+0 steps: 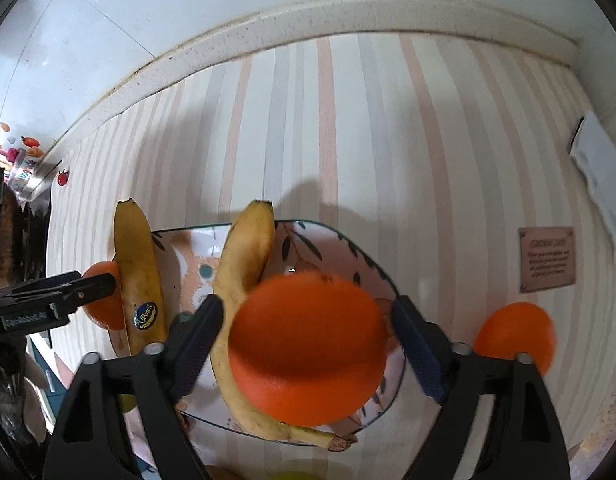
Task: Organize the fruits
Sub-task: 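Release both oranges onto the plate and open both grippers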
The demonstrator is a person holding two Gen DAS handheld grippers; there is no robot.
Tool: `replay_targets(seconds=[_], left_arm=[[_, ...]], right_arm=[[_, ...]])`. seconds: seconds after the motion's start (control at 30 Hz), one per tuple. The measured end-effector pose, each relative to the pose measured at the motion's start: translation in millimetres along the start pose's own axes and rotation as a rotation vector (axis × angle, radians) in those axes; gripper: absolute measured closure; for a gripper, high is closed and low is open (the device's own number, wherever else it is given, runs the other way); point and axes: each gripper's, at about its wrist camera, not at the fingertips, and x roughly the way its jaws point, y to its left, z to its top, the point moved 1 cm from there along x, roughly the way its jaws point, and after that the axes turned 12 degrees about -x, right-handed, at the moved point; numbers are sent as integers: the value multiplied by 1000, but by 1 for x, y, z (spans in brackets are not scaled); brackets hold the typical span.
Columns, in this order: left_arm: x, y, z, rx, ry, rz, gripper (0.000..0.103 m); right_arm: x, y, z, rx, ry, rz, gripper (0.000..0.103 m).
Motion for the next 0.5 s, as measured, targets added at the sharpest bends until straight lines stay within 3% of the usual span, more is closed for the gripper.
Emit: replay_targets(seconds=[0.23,0.5], left_arm=[[-29,0,-14,-3,-50,-24,13],[-63,-4,-52,22,-110,-26,13]], right_arm=[[-30,5,-1,-19,-34,-50,7],[-67,23,-39,-59,-61,-86,7]])
